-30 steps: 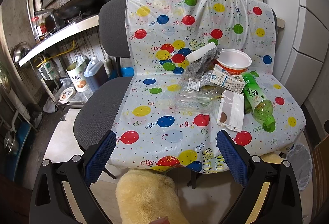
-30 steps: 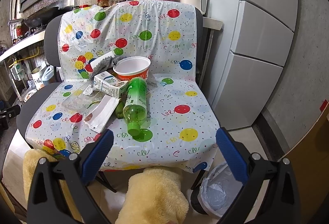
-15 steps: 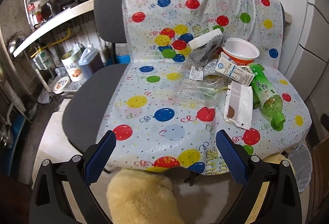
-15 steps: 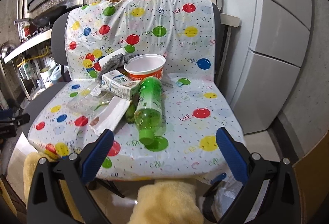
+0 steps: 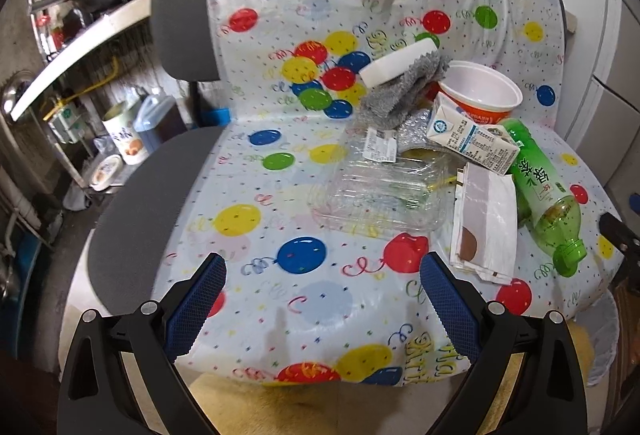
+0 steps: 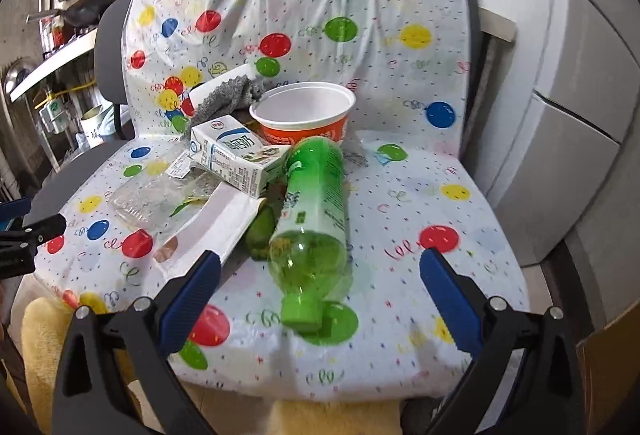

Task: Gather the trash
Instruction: 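Grasp the green bottle with the right gripper while the left tool approaches the milk carton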

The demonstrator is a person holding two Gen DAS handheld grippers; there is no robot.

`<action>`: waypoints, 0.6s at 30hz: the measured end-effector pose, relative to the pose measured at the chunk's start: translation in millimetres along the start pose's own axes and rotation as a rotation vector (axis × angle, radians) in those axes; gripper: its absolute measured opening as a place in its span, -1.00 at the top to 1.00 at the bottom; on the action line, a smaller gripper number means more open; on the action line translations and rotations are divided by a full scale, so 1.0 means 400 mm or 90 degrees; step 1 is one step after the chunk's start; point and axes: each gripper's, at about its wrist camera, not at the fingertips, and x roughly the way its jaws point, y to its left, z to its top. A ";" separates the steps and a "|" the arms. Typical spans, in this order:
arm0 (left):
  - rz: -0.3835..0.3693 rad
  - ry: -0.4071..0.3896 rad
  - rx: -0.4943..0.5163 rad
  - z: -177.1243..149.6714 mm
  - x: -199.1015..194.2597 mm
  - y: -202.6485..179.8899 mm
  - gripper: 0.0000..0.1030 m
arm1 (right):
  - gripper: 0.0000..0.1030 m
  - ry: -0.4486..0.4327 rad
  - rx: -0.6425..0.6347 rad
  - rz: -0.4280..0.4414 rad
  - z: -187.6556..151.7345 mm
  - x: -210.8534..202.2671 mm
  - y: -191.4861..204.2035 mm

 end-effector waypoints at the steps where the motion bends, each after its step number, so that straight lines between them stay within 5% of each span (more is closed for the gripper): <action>1: -0.007 0.003 -0.001 0.004 0.010 -0.001 -0.86 | -0.89 0.003 0.002 0.002 0.007 0.018 0.000; 6: -0.019 0.011 -0.003 0.020 0.054 -0.011 -0.86 | -0.46 0.052 0.008 0.027 0.051 0.133 0.011; 14: -0.034 0.021 -0.013 0.046 0.119 -0.033 -0.82 | -0.45 0.117 0.009 -0.012 0.090 0.295 0.021; 18: -0.051 0.023 -0.008 0.044 0.131 -0.040 -0.78 | -0.39 0.160 0.063 0.017 0.085 0.338 -0.006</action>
